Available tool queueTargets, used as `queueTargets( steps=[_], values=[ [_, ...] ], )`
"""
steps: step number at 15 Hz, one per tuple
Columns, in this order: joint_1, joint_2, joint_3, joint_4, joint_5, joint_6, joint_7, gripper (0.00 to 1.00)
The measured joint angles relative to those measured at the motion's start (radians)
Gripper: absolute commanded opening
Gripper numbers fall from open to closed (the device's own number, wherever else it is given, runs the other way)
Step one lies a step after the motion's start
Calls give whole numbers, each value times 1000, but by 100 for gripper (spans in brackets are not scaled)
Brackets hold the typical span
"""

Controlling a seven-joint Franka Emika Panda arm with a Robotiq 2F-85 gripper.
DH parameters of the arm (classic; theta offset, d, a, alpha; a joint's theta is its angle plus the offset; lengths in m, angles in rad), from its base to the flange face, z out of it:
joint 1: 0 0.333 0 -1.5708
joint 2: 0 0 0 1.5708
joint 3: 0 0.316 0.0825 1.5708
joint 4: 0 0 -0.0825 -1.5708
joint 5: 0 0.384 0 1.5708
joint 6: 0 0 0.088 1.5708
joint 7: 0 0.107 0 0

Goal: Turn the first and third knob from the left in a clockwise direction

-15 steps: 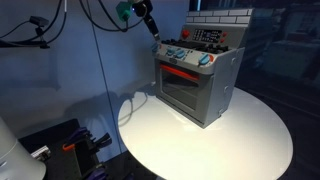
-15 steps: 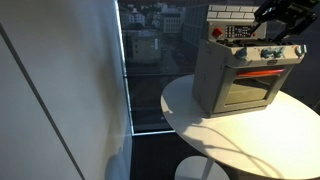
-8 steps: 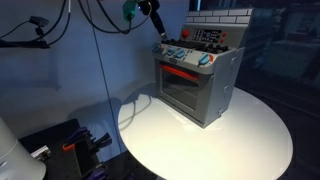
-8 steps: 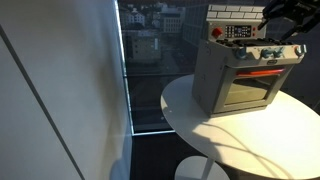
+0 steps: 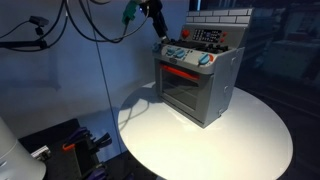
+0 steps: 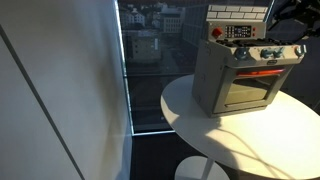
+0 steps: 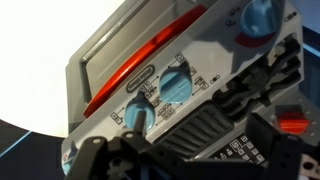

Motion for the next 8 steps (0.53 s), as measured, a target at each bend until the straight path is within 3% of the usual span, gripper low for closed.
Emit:
queueTargets(
  steps=[8],
  values=[
    [-18,-25,0,-46,0,28,55,100]
  ],
)
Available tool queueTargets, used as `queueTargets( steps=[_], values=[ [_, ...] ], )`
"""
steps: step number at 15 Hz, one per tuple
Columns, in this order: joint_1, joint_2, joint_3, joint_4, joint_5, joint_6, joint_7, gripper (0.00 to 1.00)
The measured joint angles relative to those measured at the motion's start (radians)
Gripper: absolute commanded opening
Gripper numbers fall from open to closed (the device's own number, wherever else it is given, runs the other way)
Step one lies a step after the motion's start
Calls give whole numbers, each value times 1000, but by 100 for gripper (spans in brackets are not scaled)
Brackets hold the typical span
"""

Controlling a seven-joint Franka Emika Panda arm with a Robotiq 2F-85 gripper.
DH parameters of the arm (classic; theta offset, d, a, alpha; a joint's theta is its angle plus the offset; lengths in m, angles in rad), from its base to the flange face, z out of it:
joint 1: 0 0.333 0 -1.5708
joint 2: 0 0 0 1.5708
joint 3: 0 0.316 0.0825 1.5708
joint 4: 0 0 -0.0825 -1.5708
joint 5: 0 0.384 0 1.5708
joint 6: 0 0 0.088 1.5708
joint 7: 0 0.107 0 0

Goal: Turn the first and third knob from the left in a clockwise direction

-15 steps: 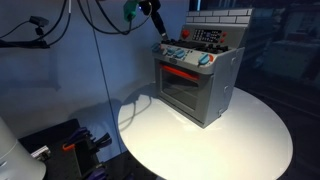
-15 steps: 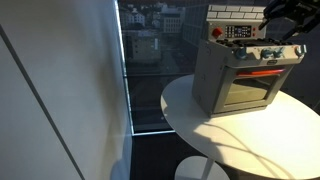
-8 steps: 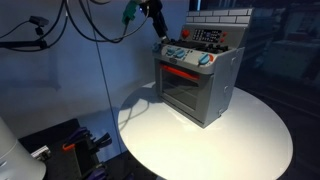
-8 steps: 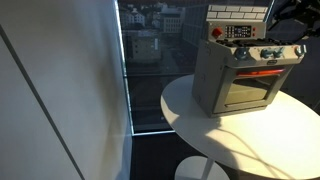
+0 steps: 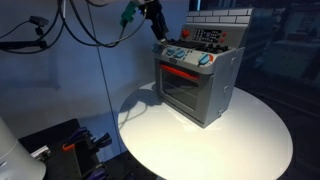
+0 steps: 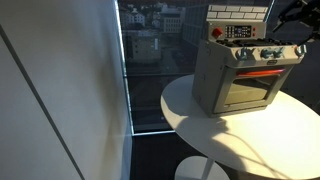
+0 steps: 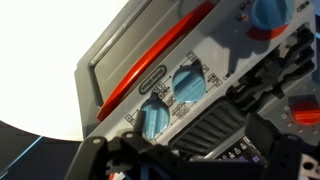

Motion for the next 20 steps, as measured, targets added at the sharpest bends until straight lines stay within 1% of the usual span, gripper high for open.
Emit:
queueTargets(
  steps=[5,12,20],
  values=[
    [-3,0,-3,-1,1,0,1,100],
    [-33,7,-15,0,1,20,8,100],
    [-49,74,-22,0,1,123,19,100]
  ],
)
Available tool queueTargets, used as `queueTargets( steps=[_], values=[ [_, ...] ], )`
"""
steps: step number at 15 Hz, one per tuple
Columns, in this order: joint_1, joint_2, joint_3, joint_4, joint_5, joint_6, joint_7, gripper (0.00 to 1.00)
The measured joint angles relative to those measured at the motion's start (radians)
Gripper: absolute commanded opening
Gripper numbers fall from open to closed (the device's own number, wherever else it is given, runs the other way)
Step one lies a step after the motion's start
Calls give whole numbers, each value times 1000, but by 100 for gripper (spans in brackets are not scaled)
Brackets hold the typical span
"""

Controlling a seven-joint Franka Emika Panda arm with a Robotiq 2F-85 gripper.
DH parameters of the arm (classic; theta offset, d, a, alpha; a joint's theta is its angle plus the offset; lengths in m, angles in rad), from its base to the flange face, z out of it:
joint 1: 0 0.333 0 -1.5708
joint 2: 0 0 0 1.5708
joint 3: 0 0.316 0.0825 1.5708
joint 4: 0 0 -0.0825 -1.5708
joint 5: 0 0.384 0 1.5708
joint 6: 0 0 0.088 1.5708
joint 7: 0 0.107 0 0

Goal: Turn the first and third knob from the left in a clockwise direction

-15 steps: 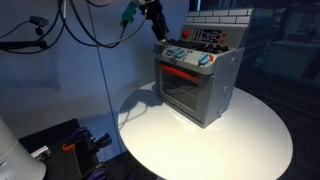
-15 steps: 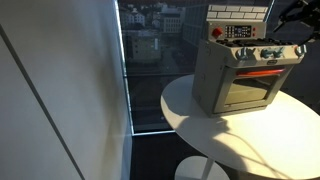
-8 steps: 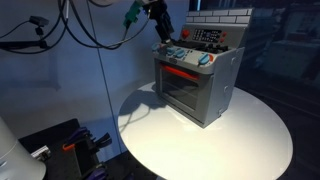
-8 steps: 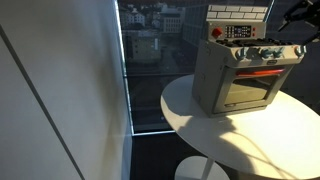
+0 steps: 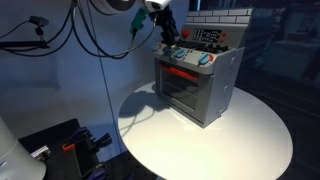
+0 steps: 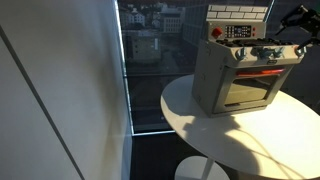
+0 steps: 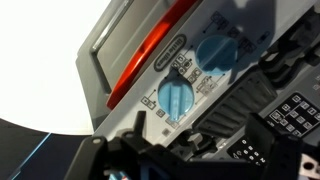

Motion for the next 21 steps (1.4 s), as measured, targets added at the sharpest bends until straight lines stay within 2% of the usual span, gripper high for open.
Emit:
queueTargets(
  steps=[8,15,17,19,21],
  values=[
    [1,53,0,1,15,120,12,100],
    [16,85,0,1,66,180,12,100],
    [24,91,0,1,88,189,11,83],
    [30,96,0,1,105,195,11,70],
    [29,98,-5,-5,117,195,10,71]
  ],
)
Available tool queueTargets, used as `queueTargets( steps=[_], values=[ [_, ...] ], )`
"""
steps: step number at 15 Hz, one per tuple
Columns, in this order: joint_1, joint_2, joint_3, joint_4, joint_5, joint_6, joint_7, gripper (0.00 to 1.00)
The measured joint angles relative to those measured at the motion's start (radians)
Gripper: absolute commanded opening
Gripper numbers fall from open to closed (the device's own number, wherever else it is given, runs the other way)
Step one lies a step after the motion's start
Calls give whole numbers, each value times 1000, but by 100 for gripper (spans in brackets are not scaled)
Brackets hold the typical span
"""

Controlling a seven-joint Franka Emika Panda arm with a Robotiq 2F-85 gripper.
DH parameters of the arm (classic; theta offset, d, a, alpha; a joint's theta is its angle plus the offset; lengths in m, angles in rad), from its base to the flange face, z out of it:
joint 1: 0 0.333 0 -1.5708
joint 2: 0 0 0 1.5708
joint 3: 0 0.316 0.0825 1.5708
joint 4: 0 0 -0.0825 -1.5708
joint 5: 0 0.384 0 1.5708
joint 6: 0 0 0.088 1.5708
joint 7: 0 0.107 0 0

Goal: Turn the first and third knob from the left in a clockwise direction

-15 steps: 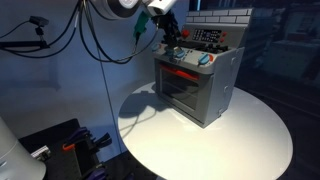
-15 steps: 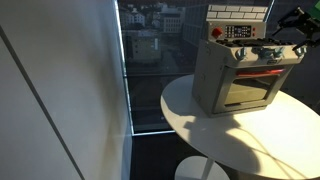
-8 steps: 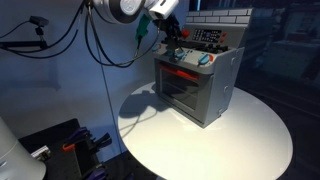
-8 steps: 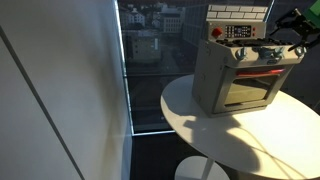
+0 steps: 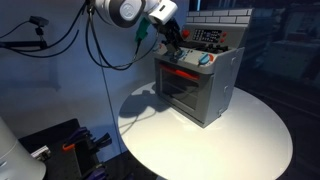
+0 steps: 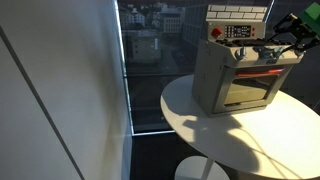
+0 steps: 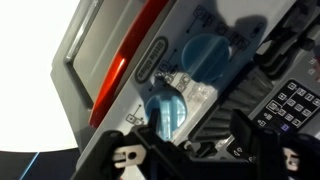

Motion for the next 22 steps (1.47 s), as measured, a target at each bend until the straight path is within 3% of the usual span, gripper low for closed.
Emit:
queueTargets(
  steps=[3,9,11,12,22],
  values=[
    [1,1,-3,-1,16,0,0,70],
    [0,-1,-12,-10,21,0,0,32],
    [0,-3,-16,-21,21,0,0,26],
    [0,-3,-17,-23,21,0,0,16],
    [0,-7,-19,-26,26,-3,6,11]
  ],
)
